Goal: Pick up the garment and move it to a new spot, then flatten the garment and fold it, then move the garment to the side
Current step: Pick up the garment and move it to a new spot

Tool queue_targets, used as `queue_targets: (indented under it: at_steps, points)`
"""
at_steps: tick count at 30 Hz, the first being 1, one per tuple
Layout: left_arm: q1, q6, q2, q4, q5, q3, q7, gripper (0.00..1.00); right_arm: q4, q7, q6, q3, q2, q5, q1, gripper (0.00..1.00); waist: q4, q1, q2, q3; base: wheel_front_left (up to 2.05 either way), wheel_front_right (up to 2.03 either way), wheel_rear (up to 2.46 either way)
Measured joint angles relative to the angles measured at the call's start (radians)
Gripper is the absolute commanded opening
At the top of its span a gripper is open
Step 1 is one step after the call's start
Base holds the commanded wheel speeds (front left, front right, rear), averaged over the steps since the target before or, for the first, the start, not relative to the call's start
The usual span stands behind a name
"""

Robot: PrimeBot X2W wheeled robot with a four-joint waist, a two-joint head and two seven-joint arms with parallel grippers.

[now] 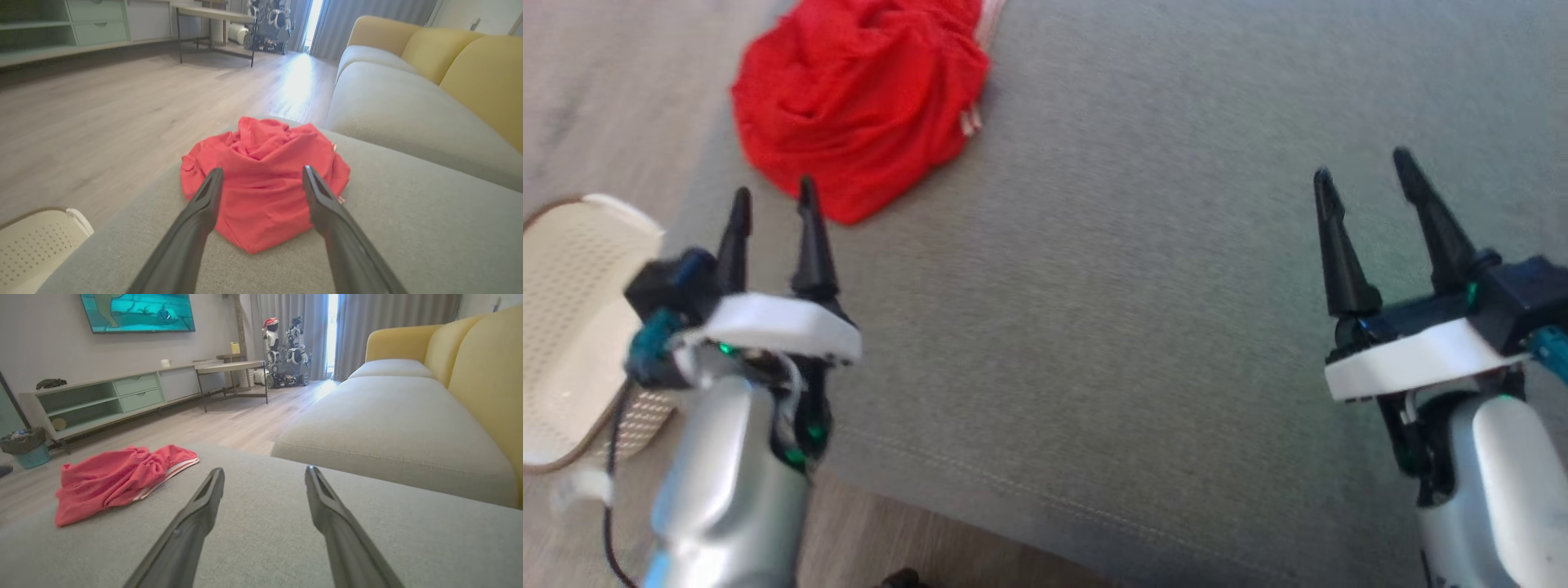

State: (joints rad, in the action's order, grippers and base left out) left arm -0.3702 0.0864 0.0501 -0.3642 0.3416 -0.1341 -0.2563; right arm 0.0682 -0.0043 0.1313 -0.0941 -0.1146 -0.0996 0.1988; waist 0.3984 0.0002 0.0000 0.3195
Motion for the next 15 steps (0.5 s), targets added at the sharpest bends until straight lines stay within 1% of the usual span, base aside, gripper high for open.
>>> queue_targets:
  at_steps: [3,7,9,11,15]
  points:
    - [-0.096,-0.025,0.041,-0.145,0.003,0.014,0.020,1.00,0.036,0.006,0.000,0.002,-0.001,0.003,0.021,1.00,-0.036,0.0000,0.0000,0.033,0.00,0.00,0.00]
    - [-0.242,-0.052,0.077,-0.292,0.013,0.023,0.072,1.00,0.073,0.019,0.000,0.001,-0.007,0.004,0.038,1.00,-0.079,0.0000,0.0000,0.078,0.00,0.00,0.00]
    - [-0.302,-0.053,0.088,-0.354,0.013,0.023,0.083,1.00,0.085,0.024,0.000,-0.001,-0.009,0.005,0.040,1.00,-0.098,0.0001,0.0000,0.099,0.00,0.00,0.00]
    - [-0.350,-0.062,0.100,-0.416,0.013,0.023,0.100,1.00,0.088,0.024,0.000,-0.002,-0.010,0.006,0.040,1.00,-0.116,0.0000,0.0000,0.118,0.00,0.00,0.00]
    - [-0.409,-0.069,0.121,-0.520,0.011,0.021,0.105,1.00,0.094,0.024,0.000,-0.014,-0.010,0.013,0.046,1.00,-0.148,0.0001,0.0000,0.147,0.00,0.00,0.00]
